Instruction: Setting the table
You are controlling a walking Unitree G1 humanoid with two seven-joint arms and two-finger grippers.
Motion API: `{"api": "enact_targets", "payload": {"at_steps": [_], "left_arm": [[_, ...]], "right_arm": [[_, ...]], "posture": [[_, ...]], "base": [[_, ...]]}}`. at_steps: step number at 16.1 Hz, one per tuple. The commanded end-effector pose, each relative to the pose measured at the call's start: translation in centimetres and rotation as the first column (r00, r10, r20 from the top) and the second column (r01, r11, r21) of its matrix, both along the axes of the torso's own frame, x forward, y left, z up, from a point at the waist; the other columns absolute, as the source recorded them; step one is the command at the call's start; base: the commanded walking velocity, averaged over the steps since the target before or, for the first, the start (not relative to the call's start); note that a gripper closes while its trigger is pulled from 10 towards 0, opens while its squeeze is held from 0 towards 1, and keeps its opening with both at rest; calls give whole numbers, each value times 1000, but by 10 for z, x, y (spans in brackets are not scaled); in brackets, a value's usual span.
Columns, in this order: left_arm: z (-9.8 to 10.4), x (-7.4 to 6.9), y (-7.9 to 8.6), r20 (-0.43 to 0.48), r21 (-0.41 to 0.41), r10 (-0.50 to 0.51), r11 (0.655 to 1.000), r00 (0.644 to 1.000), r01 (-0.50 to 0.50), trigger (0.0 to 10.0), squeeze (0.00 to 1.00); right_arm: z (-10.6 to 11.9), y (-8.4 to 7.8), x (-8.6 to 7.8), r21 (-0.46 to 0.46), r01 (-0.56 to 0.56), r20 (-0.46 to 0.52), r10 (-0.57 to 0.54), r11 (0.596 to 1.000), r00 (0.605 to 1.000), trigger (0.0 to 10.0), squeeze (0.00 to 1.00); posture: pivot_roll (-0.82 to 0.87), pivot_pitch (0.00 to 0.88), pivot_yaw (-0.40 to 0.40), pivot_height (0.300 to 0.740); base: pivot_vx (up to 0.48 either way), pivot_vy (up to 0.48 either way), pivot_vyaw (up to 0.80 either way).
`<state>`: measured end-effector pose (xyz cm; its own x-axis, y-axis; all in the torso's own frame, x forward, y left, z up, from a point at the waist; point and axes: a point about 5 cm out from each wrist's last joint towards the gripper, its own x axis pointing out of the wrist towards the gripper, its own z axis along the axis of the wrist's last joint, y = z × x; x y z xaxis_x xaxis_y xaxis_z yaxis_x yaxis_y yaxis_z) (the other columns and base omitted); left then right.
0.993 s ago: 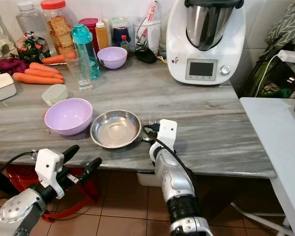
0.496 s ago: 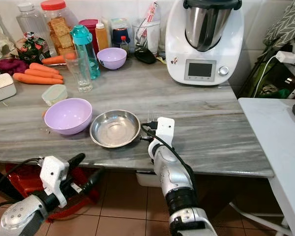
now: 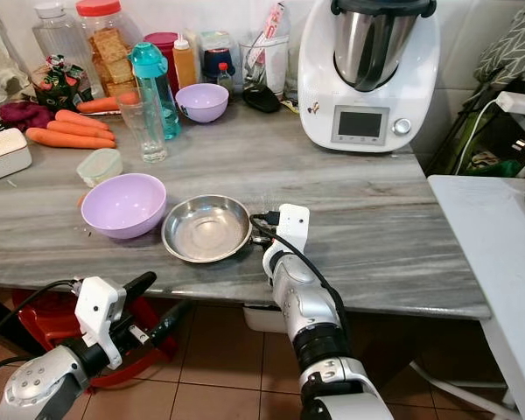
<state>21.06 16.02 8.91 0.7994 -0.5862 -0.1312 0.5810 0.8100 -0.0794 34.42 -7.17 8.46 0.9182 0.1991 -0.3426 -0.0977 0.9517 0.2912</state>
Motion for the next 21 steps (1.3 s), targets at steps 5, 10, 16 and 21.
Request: {"api": "enact_targets", "payload": {"at_steps": [5, 10, 16, 21], "left_arm": [[9, 7, -7, 44, -10, -9, 1000, 999, 9, 10000, 0], [14, 15, -8, 96, -22, 34, 999, 995, -32, 10000, 0], [14, 37, 0, 158, 47, 284, 954, 946, -295, 10000, 0], [13, 50, 31, 227, 74, 586, 786, 778, -614, 10000, 0]], "right_arm": [[4, 3, 4, 20, 6, 12, -6, 1000, 1000, 10000, 1000], [27, -12, 2, 60, 74, 121, -81, 995, 989, 10000, 1000], [53, -49, -35, -12, 138, 371, -124, 990, 920, 10000, 1000], [44, -104, -95, -174, 239, 420, -147, 955, 896, 10000, 1000]], "posture": [[99, 16, 11, 740], [96, 0, -7, 740], [61, 0, -18, 740], [14, 0, -4, 740]], "base": [[0, 0, 0], [0, 0, 0], [0, 0, 0], [0, 0, 0]]}}
